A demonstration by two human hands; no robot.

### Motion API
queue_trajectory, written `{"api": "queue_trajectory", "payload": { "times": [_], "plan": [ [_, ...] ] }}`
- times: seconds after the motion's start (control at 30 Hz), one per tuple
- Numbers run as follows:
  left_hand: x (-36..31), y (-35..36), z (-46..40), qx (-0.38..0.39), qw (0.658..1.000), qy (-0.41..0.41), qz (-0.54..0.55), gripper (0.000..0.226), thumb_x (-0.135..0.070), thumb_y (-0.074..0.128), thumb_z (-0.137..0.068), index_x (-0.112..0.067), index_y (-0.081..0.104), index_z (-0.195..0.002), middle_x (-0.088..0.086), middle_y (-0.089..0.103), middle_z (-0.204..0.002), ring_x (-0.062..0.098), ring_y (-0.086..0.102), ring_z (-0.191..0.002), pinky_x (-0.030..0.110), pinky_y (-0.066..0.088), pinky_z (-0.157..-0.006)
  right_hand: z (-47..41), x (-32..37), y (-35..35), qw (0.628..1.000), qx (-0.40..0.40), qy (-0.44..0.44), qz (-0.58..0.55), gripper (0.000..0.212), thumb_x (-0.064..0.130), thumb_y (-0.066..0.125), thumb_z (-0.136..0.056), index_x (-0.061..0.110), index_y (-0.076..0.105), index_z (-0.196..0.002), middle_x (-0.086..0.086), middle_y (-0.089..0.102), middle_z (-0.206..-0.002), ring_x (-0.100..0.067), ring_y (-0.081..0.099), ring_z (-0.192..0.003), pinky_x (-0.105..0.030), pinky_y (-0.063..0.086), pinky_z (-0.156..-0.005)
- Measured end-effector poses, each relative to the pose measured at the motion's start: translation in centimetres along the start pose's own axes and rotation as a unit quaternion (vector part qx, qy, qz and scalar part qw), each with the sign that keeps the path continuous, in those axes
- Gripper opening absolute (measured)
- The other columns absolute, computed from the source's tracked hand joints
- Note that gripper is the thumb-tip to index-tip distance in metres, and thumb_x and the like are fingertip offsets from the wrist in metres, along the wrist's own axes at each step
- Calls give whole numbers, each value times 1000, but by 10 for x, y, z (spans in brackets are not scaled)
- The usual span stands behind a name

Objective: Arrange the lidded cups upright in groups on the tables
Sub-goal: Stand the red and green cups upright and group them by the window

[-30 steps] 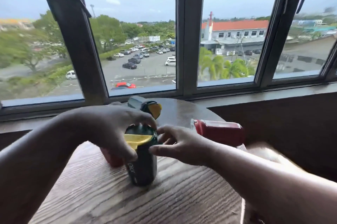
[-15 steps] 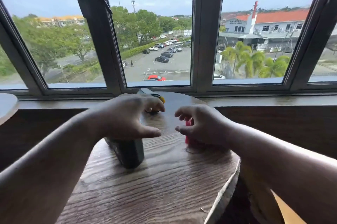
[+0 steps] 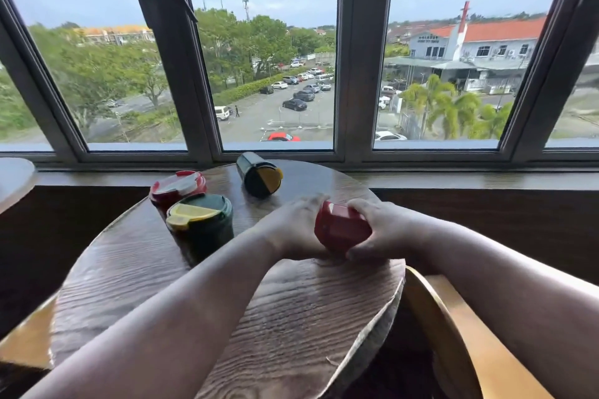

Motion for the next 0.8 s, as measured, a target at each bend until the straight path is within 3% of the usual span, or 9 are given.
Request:
{"api": "queue_trajectory", "payload": {
  "times": [0.13,0.23,0.3,0.37,0.43,0.5,0.63,0.7,0.8],
  "plan": [
    [12,7,-7,-23,998,3,61,72,-35,86,-62,-17,52,-123,1,63,-110,18,59,-100,32,49,-89,-2,-9,6,1000,-9,-18,-22,90,45,81,-67,27,37,-144,1,51,-133,-17,48,-121,-30,41,-102],
    [23,7,-7,-35,991,16,125,80,-30,92,-57,-30,50,-126,-5,61,-116,11,60,-107,30,51,-94,2,-12,5,993,-38,-44,-104,79,35,84,-66,30,46,-135,3,57,-120,-13,55,-107,-25,46,-89],
    [25,1,-3,-69,987,33,140,83,-33,92,-55,-36,50,-126,-5,57,-120,9,59,-111,31,52,-97,4,-11,6,979,-43,-62,-191,73,29,86,-62,35,49,-126,3,62,-109,-13,62,-93,-33,55,-78],
    [20,-12,2,-101,986,57,120,83,-36,92,-59,-38,48,-129,-6,51,-125,8,54,-113,17,45,-96,3,-6,8,951,-37,-76,-299,72,26,86,-57,32,51,-120,-4,65,-100,-17,65,-76,-40,58,-63],
    [13,-30,8,-118,987,78,82,83,-36,90,-64,-39,45,-134,-7,47,-130,7,47,-117,11,36,-95,-4,2,10,937,-48,-90,-333,75,35,88,-52,31,53,-118,-3,67,-100,-17,67,-79,-44,60,-71],
    [9,-46,11,-120,989,81,39,86,-40,87,-65,-41,41,-137,-7,47,-136,10,46,-123,21,38,-102,-13,15,13,935,-51,-109,-333,74,44,87,-50,35,56,-116,6,69,-105,-12,67,-96,-43,57,-89],
    [12,-76,13,-62,996,46,-50,94,-43,84,-66,-40,32,-145,-7,45,-146,14,47,-128,35,42,-107,-26,42,17,906,-16,-141,-400,63,34,83,-61,23,60,-119,-4,70,-107,-8,64,-97,-38,53,-93],
    [19,-89,14,-31,995,38,-82,98,-43,86,-65,-39,31,-146,-7,48,-146,14,50,-126,33,43,-106,-29,51,18,869,29,-136,-475,59,21,75,-69,12,57,-124,-12,67,-109,-14,63,-98,-40,50,-96],
    [32,-98,15,4,995,20,-103,102,-39,90,-62,-41,31,-145,-7,52,-143,11,52,-122,21,42,-95,-33,59,16,831,67,-113,-540,53,21,65,-72,15,57,-124,-5,67,-110,-17,60,-105,-40,43,-101]
  ]
}}
Point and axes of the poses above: each hand's wrist, its own z-axis away from the middle knuckle, its own y-axis out of the palm, x = y × z, the point moved 2 cm from there along -z, towards the middle knuckle
